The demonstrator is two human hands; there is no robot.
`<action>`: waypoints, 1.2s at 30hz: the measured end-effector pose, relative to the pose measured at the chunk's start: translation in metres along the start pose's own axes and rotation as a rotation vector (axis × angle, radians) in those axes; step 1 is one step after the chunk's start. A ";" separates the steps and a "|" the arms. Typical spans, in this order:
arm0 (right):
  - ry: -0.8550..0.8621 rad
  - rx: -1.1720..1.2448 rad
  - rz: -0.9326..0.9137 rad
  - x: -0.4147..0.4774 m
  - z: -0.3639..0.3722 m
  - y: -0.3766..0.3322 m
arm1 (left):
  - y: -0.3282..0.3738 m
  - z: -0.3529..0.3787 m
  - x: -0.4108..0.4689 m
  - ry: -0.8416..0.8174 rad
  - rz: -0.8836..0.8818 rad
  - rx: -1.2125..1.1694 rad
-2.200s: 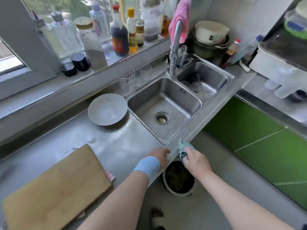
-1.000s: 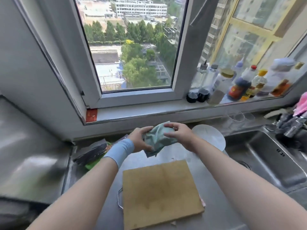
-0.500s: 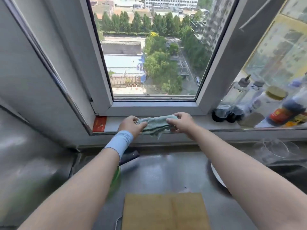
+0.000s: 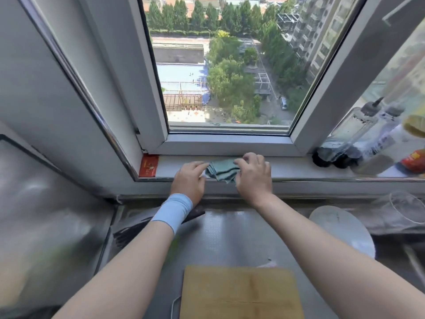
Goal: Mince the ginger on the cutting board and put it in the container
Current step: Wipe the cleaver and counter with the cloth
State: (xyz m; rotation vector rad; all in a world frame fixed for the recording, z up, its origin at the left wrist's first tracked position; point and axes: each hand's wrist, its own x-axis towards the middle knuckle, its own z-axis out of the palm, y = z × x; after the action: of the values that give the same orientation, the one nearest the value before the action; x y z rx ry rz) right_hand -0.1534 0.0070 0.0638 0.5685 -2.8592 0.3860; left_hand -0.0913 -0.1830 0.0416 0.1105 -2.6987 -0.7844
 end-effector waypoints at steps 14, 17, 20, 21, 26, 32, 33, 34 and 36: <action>-0.502 0.453 0.455 -0.129 0.072 -0.166 | -0.110 -0.095 -0.201 0.570 -1.194 -0.325; -0.336 -0.045 -0.069 -0.121 0.081 -0.172 | -0.117 -0.080 -0.213 0.290 -1.356 -0.468; -0.449 -0.292 -0.300 -0.104 0.090 -0.170 | -0.128 -0.060 -0.213 -0.035 -1.391 -0.666; -0.492 -0.333 -0.307 -0.101 0.093 -0.169 | -0.131 -0.055 -0.210 -0.085 -1.369 -0.737; -0.613 -0.228 -0.273 -0.097 0.100 -0.150 | -0.144 -0.041 -0.205 -0.084 -1.308 -0.838; -0.558 0.053 -0.060 -0.122 0.089 -0.098 | -0.175 0.000 -0.207 -0.050 -1.154 -0.577; -0.547 0.081 -0.027 -0.130 0.085 -0.088 | -0.171 0.002 -0.205 -0.035 -1.149 -0.552; -0.533 0.106 0.001 -0.138 0.082 -0.078 | -0.153 -0.007 -0.200 -0.024 -1.135 -0.567; -0.503 0.158 0.059 -0.154 0.073 -0.056 | -0.128 -0.009 -0.191 -0.024 -1.119 -0.642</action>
State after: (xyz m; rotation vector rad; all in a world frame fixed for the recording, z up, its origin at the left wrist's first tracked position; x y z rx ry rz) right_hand -0.0018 -0.0111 -0.0313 0.6943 -3.3529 0.5500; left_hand 0.0898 -0.2643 -0.0751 1.4954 -2.0750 -1.8635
